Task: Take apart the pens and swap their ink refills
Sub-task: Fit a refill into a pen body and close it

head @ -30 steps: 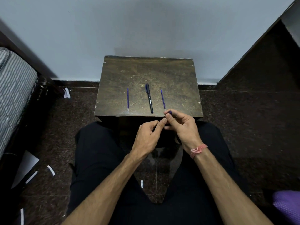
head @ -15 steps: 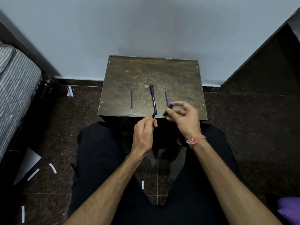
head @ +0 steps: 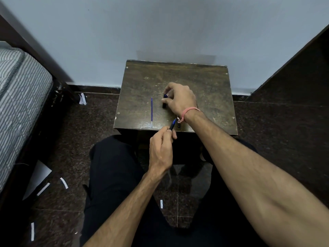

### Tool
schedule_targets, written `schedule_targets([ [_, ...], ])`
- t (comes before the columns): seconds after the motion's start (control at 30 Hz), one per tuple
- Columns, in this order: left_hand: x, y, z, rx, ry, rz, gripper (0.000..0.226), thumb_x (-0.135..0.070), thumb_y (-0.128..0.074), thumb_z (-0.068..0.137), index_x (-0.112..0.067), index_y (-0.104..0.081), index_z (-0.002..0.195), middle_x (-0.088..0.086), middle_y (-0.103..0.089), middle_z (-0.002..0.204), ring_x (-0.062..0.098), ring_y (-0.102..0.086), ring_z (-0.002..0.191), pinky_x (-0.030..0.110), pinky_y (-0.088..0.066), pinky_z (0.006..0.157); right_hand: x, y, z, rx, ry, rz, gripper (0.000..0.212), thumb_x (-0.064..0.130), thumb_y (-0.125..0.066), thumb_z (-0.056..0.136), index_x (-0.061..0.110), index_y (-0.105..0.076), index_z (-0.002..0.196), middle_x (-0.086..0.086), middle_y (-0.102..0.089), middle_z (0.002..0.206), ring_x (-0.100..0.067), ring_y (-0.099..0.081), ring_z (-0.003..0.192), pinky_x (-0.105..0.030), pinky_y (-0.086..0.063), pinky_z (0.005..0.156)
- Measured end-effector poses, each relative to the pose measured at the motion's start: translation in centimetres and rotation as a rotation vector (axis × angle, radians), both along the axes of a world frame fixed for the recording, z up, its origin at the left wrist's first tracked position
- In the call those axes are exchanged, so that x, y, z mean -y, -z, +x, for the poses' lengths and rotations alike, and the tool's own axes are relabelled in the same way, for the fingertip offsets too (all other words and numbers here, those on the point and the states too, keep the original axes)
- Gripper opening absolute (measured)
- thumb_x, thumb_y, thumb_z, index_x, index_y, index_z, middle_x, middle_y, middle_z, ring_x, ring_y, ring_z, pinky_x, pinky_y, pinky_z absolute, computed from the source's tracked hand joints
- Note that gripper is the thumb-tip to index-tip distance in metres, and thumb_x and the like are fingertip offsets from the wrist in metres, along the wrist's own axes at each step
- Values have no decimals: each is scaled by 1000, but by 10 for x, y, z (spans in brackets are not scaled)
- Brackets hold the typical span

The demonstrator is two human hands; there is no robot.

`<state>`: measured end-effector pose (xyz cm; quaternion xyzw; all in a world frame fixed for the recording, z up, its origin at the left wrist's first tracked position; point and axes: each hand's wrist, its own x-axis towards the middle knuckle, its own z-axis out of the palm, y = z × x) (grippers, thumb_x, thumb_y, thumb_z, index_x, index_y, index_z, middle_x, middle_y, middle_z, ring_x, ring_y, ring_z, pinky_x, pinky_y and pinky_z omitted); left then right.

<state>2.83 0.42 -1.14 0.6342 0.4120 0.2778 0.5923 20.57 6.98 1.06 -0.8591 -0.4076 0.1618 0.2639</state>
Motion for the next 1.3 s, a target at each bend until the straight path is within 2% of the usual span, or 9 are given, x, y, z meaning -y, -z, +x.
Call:
schedule_targets([
  [0.3,0,2,0,14,-20,-3,35,-32,-41,103,-23,-60,76,-5,-40,62,11,-36,58,34,-31,56,-14,10,8,178,-61,-115,26,48,-82,91,29,-76,109,4,-82,108,-24,-75,108,-39,-60,91],
  [0.47,-2,12,-2,29,-19,-14,36,-38,-40,104,-23,-64,81,0,-41,62,12,-38,59,34,-33,58,0,0,2,157,-6,4,28,51,-75,96,28,-76,112,10,-81,103,-19,-75,100,-37,-60,89],
  [0.6,-4,20,-1,23,49,-91,33,-38,-43,113,-31,-71,95,-6,-52,73,12,-44,63,30,-37,59,53,-4,-24,-173,255,282,34,55,-67,101,25,-82,92,13,-79,77,-3,-73,69,-27,-62,71],
  [0.73,3,24,-1,37,218,-84,24,-26,-55,116,-34,-77,119,-8,-71,82,12,-60,67,31,-52,59,127,8,-55,-734,287,374,29,54,-80,93,25,-84,96,1,-74,67,-18,-65,52,-26,-53,54],
  [0.8,11,26,0,8,278,-105,25,-20,-62,115,-23,-79,133,-6,-80,88,11,-67,69,30,-58,62,148,16,-58,-835,365,436,14,37,-83,95,23,-85,96,0,-72,73,-10,-58,56,-24,-49,53],
  [0.87,18,25,3,12,254,-189,24,-17,-71,110,-13,-81,131,3,-85,93,12,-72,70,32,-60,63,156,18,-55,-920,439,504,10,26,-79,99,19,-85,97,0,-78,84,-5,-61,61,-20,-48,53],
  [1.03,23,26,4,-13,199,-200,19,-24,-75,108,-14,-85,120,4,-86,89,10,-73,66,29,-60,61,162,16,-57,-1043,437,507,17,30,-73,103,17,-85,106,3,-79,91,-7,-65,68,-19,-52,56],
  [1.17,29,23,2,-48,225,-196,21,-26,-64,114,-23,-84,110,-8,-74,76,5,-58,56,25,-55,52,164,21,-59,-1085,494,484,24,34,-73,103,13,-83,98,-1,-77,89,-11,-55,53,-21,-48,49],
  [1.3,29,13,4,163,267,-647,29,-30,-57,117,-15,-77,103,-7,-58,74,2,-44,51,20,-45,49,162,23,-58,-1309,415,545,27,37,-62,109,17,-78,98,2,-62,78,-13,-52,49,-28,-51,45],
])
